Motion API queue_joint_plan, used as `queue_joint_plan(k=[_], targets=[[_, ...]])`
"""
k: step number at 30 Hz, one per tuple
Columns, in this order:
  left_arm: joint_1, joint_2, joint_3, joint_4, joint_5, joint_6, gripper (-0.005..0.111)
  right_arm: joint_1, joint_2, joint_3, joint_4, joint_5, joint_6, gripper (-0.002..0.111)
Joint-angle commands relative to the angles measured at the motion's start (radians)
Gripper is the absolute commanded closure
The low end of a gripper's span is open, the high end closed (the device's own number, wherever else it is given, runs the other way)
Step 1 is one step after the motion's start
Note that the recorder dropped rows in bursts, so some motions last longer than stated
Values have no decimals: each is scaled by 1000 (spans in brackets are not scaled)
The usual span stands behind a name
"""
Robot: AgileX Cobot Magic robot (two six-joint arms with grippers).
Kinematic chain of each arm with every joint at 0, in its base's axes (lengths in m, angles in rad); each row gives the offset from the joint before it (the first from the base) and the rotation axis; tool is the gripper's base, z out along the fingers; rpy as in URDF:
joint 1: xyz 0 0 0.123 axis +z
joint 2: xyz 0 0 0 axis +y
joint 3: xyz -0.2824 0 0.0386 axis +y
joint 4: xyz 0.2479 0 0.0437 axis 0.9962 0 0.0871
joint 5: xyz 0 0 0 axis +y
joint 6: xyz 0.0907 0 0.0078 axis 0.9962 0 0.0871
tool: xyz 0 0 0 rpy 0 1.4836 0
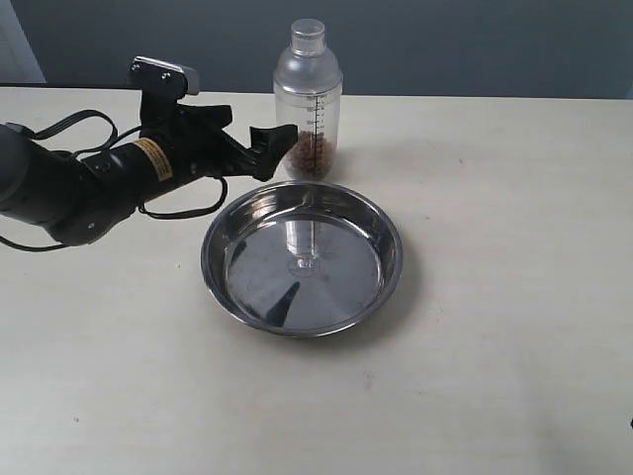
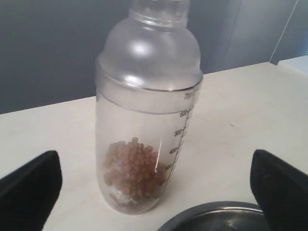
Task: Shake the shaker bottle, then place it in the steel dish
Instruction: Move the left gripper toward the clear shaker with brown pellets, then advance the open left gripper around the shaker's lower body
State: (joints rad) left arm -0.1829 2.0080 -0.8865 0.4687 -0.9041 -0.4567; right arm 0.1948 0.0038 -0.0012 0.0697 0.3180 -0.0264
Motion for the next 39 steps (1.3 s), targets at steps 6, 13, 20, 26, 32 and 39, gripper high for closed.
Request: queue_joint_plan(k=[6,13,20,26,32,39], targets=[[-9,-1,-4,-50,32,18,2,4,-4,1,-5,-13,0,109],[-9,-1,-4,-39,60,-84,2,4,-4,1,-5,-13,0,109],[-9,-1,-4,-14,70,-190,1,4,-4,1,-5,-13,0,109],[-9,-1,-4,-13,8,-194,2,4,-4,1,-5,-13,0,109],[-9,-1,-4,-61,-13,-198,2,4,-4,1,-5,-13,0,109],[-9,-1,-4,-34,-52,-198,2,4,-4,1,-5,-13,0,109]])
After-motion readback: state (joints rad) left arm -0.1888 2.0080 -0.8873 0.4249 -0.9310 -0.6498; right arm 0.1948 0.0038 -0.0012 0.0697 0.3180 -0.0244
